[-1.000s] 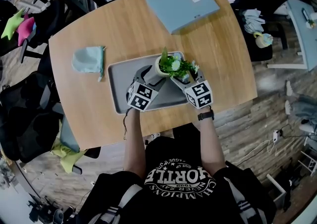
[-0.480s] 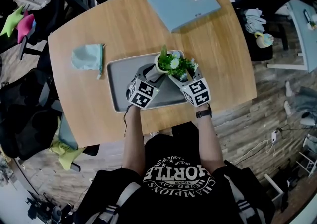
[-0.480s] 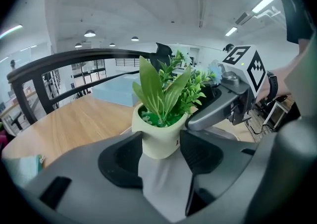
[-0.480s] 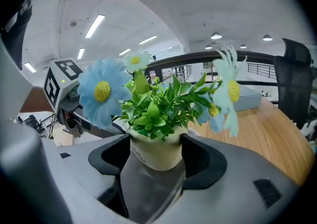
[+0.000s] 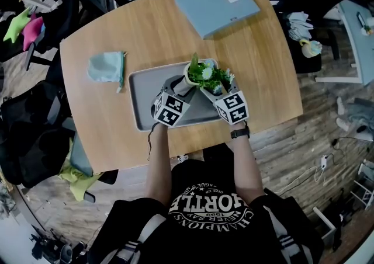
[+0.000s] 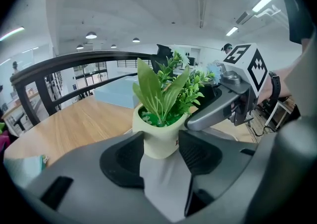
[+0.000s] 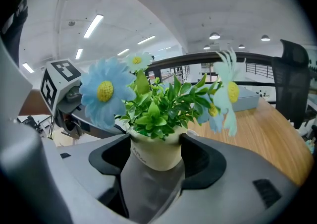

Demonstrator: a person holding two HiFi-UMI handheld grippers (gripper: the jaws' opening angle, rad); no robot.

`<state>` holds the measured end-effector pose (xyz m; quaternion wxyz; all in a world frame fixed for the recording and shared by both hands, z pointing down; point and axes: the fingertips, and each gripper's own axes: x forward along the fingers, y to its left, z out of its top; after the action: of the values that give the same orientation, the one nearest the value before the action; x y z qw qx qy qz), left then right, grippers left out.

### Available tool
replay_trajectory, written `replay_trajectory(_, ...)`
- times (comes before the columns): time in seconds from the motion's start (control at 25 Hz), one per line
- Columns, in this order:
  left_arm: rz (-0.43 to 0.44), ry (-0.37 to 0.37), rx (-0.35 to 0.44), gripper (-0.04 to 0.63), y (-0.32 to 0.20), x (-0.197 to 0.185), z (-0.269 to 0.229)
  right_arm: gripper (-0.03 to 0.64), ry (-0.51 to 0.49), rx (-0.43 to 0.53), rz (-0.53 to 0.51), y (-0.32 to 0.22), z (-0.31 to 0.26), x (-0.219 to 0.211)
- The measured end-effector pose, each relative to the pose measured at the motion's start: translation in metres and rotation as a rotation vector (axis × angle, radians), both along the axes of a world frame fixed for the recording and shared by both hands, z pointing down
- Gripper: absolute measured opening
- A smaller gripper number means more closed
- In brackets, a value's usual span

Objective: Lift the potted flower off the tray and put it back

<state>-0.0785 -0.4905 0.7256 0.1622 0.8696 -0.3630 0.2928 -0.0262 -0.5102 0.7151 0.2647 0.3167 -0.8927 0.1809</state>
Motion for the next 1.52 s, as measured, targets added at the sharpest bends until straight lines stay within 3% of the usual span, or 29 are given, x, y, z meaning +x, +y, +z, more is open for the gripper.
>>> replay_trajectory(0.44, -0.012, 0.014, 0.029, 0.225, 0.006, 0.0, -0.021, 0.331, -0.019, 0.021, 0.008, 0.006, -0.021, 0.0)
replay_trajectory(1.52, -0.068, 0.017, 0.107, 0.222, 0.054, -0.049, -0.078, 0.322, -0.015, 0.115, -0.069, 0.052, -0.082, -0.048)
